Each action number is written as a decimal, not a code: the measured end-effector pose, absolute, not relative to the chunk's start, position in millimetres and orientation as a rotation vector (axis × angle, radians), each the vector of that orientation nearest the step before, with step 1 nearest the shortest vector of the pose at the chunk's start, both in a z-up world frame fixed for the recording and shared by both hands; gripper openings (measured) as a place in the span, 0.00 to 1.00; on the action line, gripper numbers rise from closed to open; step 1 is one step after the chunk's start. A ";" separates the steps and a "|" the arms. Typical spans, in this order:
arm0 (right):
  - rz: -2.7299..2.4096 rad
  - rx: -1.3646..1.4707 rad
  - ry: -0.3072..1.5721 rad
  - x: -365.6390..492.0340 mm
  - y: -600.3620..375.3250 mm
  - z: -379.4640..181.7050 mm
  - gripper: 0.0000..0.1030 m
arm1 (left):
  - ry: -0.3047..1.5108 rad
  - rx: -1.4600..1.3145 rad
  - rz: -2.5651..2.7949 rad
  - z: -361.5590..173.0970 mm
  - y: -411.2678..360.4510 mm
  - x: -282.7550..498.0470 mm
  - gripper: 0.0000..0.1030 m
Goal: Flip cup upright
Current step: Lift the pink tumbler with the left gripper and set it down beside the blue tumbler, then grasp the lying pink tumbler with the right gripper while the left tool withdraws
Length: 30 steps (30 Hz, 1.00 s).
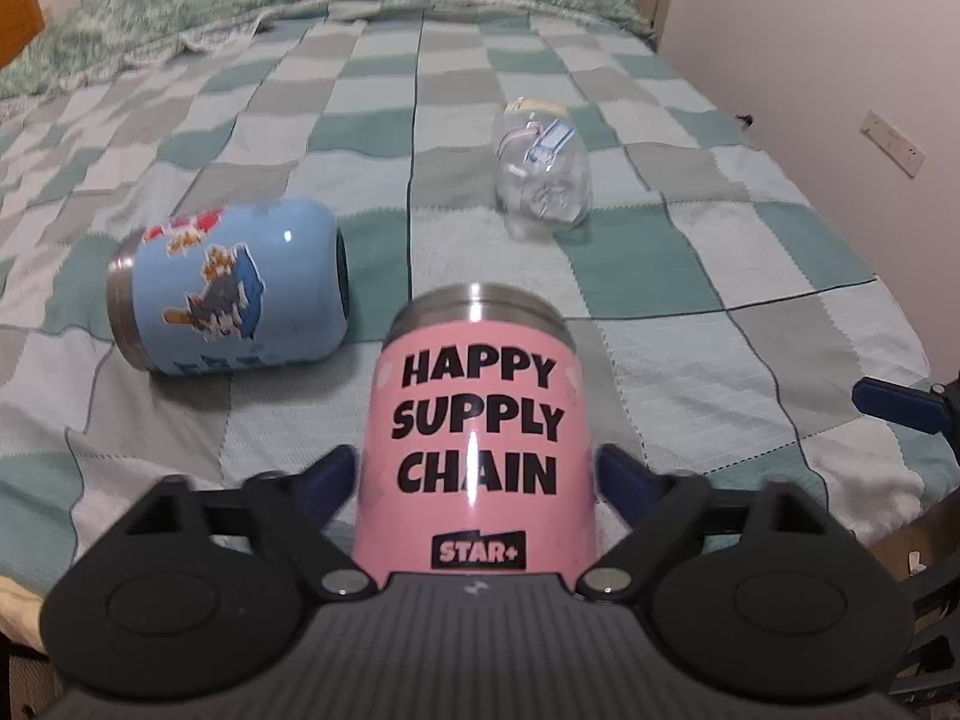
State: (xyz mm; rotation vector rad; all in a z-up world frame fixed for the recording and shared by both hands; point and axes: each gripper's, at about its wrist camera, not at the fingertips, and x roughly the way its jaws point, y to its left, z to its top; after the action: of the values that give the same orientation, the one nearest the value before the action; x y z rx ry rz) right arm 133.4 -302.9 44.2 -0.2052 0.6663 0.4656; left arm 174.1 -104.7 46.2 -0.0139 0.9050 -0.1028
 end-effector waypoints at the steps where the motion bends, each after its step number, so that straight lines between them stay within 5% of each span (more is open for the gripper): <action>1: 0.467 -0.205 0.664 132.6 -301.1 46.5 1.00 | 0.877 -0.012 -0.109 49.5 -103.5 170.4 1.00; 14: 0.464 -0.196 0.626 108.7 -252.0 83.1 1.00 | 0.647 0.044 -0.117 88.5 -31.9 124.3 1.00; 30: 0.315 -0.068 0.825 147.7 -172.5 78.2 1.00 | 0.635 0.064 -0.216 44.5 58.7 136.8 1.00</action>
State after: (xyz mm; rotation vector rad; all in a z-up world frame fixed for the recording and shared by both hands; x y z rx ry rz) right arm 147.7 -172.5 78.2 -0.0677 0.8251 0.3149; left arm 136.8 58.7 44.5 0.0640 0.6350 -0.2157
